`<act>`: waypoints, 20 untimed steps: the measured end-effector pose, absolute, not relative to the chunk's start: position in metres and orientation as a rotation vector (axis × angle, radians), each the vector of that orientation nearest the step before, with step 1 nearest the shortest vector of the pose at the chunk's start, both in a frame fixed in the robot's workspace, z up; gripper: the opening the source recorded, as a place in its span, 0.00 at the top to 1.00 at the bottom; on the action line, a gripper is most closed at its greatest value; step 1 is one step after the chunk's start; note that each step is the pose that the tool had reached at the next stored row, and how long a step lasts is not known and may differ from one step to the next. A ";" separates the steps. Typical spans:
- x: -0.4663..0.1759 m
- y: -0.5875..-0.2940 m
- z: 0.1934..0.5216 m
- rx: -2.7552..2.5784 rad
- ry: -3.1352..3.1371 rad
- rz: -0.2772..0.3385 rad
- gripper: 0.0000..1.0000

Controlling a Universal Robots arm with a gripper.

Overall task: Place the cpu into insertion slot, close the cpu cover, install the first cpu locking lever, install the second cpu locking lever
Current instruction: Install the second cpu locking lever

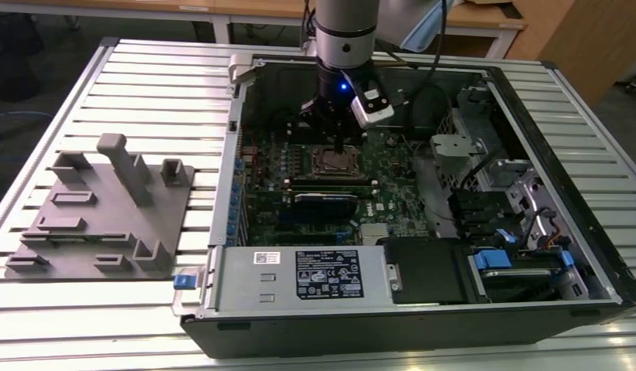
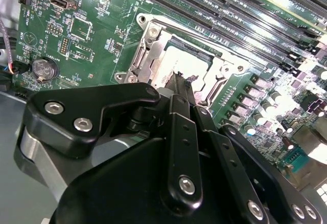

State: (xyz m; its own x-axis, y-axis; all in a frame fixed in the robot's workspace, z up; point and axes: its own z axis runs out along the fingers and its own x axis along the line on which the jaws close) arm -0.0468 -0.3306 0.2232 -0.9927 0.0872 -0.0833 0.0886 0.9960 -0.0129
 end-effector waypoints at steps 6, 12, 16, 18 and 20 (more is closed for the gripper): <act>-0.047 -0.331 0.224 0.135 3.056 -0.026 0.89; -0.047 -0.331 0.226 0.135 3.056 -0.026 0.89; -0.047 -0.331 0.229 0.135 3.056 -0.026 0.89; -0.047 -0.331 0.231 0.135 3.056 -0.026 0.89; -0.047 -0.331 0.232 0.135 3.056 -0.026 0.89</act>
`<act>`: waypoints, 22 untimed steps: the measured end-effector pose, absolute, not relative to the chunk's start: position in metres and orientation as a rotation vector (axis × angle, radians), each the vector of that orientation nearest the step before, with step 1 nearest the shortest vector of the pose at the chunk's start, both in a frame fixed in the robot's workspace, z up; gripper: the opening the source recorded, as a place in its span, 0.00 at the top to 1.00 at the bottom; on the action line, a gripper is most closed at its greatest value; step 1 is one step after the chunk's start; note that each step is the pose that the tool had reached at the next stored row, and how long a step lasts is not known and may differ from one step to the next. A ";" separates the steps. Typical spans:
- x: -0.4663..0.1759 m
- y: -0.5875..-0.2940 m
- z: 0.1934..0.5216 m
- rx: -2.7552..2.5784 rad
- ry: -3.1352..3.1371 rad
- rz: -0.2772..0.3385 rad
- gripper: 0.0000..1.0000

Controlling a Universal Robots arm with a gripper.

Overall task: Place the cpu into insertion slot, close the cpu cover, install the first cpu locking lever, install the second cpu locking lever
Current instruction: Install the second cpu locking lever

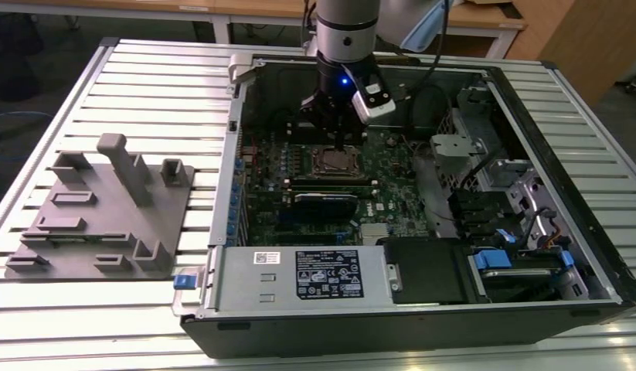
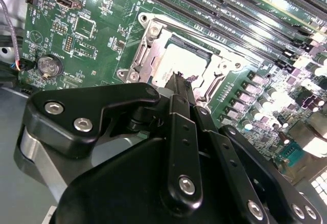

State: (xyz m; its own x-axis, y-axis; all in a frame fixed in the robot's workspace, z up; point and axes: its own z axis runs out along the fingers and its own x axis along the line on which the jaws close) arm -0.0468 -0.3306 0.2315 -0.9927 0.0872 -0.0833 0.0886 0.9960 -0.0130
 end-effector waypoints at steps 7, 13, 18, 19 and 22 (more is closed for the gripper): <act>-0.047 -0.331 0.239 0.135 3.056 -0.026 0.89; -0.047 -0.331 0.239 0.135 3.056 -0.027 0.89; -0.047 -0.337 0.238 0.134 3.056 -0.027 0.89; -0.047 -0.339 0.238 0.134 3.056 -0.027 0.89; -0.047 -0.346 0.238 0.135 3.056 -0.027 0.89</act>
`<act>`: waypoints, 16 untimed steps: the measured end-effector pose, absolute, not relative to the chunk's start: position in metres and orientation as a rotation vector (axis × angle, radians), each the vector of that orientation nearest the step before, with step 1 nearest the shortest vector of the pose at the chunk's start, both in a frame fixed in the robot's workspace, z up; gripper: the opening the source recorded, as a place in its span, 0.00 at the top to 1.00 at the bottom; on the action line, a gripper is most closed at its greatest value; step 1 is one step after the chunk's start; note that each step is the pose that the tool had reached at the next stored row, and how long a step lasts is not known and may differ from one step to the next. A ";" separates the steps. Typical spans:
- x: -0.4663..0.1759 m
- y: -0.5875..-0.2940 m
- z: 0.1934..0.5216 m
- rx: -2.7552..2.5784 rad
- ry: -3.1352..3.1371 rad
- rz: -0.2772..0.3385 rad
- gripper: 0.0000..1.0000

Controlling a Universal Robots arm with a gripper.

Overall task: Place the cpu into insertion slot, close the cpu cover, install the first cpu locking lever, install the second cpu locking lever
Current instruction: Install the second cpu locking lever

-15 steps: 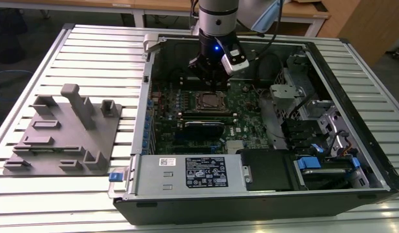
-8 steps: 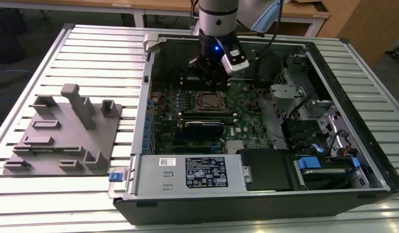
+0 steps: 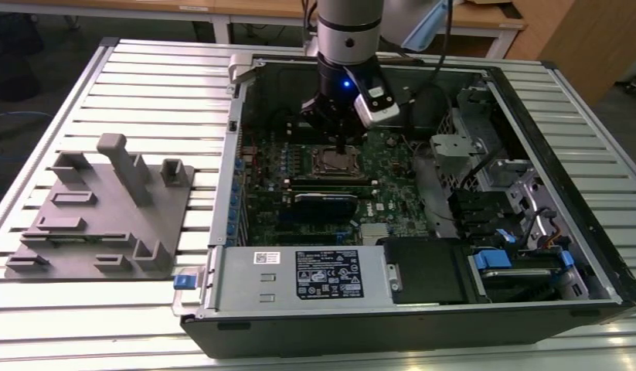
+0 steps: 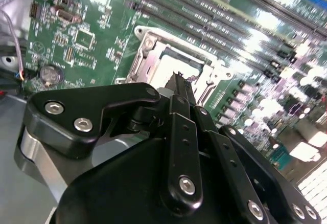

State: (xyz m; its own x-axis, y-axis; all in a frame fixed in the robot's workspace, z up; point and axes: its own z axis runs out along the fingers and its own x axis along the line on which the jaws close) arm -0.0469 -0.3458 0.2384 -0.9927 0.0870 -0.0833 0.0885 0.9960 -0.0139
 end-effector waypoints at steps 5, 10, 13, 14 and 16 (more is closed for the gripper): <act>-0.047 -0.356 0.238 0.134 3.056 -0.027 0.89; -0.047 -0.359 0.238 0.134 3.056 -0.027 0.89; -0.047 -0.362 0.238 0.134 3.056 -0.027 0.89; -0.047 -0.363 0.238 0.134 3.056 -0.027 0.89; -0.047 -0.363 0.238 0.134 3.056 -0.027 0.89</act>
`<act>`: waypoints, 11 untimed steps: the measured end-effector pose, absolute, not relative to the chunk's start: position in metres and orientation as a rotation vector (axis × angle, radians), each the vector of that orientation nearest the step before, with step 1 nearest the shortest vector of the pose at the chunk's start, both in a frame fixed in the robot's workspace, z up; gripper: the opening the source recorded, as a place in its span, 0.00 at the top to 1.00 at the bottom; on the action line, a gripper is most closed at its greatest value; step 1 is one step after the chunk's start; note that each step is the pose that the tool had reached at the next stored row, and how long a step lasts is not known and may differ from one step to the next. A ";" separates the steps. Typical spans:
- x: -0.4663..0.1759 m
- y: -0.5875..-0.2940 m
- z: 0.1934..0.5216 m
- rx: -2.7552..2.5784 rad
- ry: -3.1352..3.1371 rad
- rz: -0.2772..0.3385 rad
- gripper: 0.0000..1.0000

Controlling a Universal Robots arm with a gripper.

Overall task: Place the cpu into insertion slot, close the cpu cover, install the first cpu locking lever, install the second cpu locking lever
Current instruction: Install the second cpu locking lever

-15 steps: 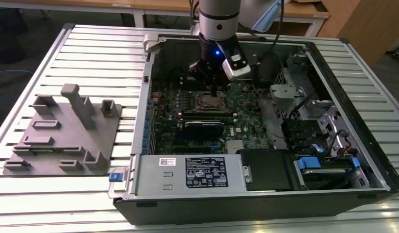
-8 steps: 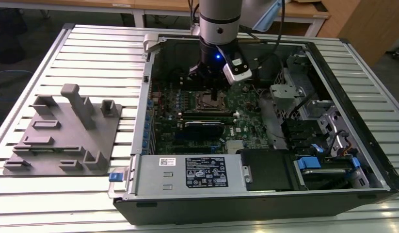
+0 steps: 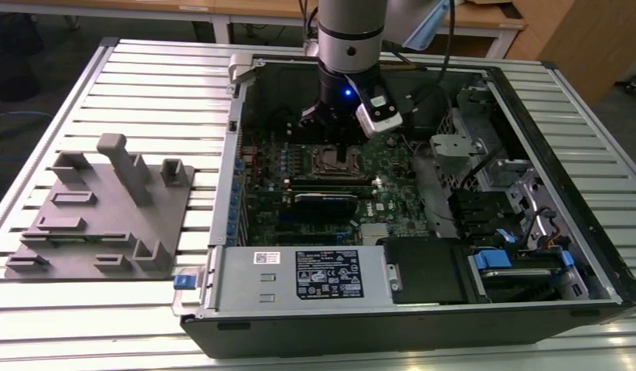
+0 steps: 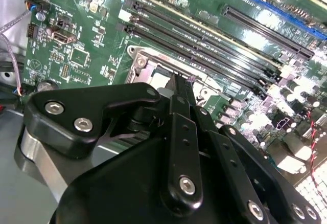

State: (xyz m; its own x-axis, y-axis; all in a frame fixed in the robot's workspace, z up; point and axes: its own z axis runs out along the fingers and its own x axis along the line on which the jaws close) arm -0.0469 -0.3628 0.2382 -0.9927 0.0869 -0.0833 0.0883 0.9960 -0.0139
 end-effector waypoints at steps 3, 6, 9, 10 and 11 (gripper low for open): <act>-0.048 -0.364 0.238 0.134 3.056 -0.027 0.89; -0.050 -0.365 0.238 0.134 3.055 -0.027 0.89; -0.054 -0.367 0.238 0.134 3.053 -0.027 0.89; -0.055 -0.368 0.238 0.134 3.052 -0.027 0.89; -0.055 -0.369 0.238 0.134 3.052 -0.027 0.89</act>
